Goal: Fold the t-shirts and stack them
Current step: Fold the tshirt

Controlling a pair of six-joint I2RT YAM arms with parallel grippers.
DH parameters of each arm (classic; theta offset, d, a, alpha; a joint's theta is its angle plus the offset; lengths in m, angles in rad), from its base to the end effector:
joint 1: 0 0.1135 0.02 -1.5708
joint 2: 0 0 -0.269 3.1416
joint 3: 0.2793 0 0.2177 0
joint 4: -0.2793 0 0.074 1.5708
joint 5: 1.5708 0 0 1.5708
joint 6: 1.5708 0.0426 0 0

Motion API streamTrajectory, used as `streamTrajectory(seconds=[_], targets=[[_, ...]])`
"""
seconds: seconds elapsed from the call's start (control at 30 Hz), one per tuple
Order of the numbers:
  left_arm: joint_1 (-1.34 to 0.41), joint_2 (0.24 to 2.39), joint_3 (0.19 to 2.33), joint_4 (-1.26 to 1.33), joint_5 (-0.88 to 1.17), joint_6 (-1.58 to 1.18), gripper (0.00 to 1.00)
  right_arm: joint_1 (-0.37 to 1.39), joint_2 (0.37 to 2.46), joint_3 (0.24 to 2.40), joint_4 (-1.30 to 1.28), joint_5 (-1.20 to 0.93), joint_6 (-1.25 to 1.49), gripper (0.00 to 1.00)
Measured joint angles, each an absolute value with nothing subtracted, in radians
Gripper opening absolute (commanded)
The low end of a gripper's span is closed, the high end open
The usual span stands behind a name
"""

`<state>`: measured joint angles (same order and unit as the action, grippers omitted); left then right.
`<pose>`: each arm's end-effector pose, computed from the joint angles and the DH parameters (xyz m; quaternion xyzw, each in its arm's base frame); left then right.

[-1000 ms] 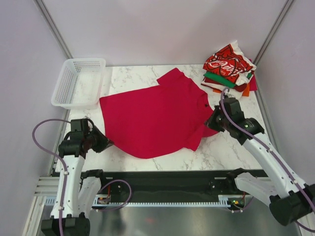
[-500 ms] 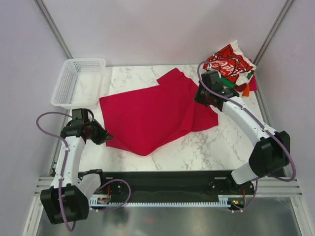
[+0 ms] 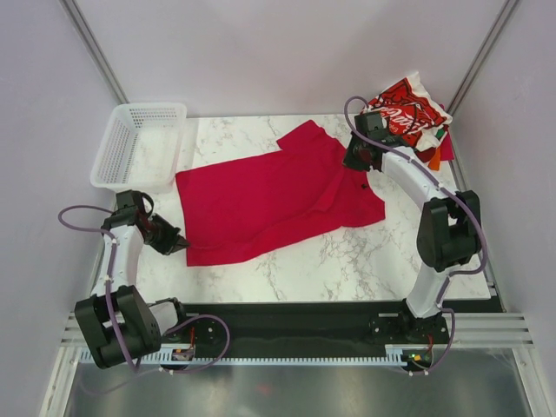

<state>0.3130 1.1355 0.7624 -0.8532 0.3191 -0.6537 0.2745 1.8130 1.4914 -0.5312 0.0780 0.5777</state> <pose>0.1582 0.0372 0.2293 -0.4279 0.8739 -0.1829 0.1402 0.3654 0.0994 0.2777 0.1548 0.9227 0.1119 0.3348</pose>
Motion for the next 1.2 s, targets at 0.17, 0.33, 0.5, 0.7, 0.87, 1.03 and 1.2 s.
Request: streamTrajectory(seconds=[0.17, 0.33, 0.5, 0.7, 0.87, 1.03, 1.2], targets=[[0.316, 1.181, 0.762, -0.837, 0.304, -0.653, 0.06, 0.257, 1.849, 1.54, -0.531, 0.06, 0.572, 0.0], [0.321, 1.211, 0.763, -0.83, 0.272, -0.653, 0.05, 0.251, 1.876, 1.583, -0.529, 0.04, 0.571, 0.0], [0.322, 1.262, 0.763, -0.811, 0.248, -0.651, 0.04, 0.25, 1.916, 1.598, -0.527, 0.026, 0.57, 0.0], [0.324, 1.308, 0.768, -0.777, 0.215, -0.641, 0.03, 0.238, 1.95, 1.6, -0.529, 0.024, 0.57, 0.0], [0.324, 1.366, 0.773, -0.742, 0.208, -0.63, 0.03, 0.232, 1.982, 1.624, -0.53, 0.027, 0.57, 0.0], [0.324, 1.416, 0.78, -0.719, 0.208, -0.616, 0.04, 0.231, 2.024, 1.654, -0.53, 0.043, 0.57, 0.0], [0.323, 1.441, 0.826, -0.704, 0.209, -0.595, 0.02, 0.229, 2.057, 1.663, -0.537, 0.061, 0.571, 0.0]])
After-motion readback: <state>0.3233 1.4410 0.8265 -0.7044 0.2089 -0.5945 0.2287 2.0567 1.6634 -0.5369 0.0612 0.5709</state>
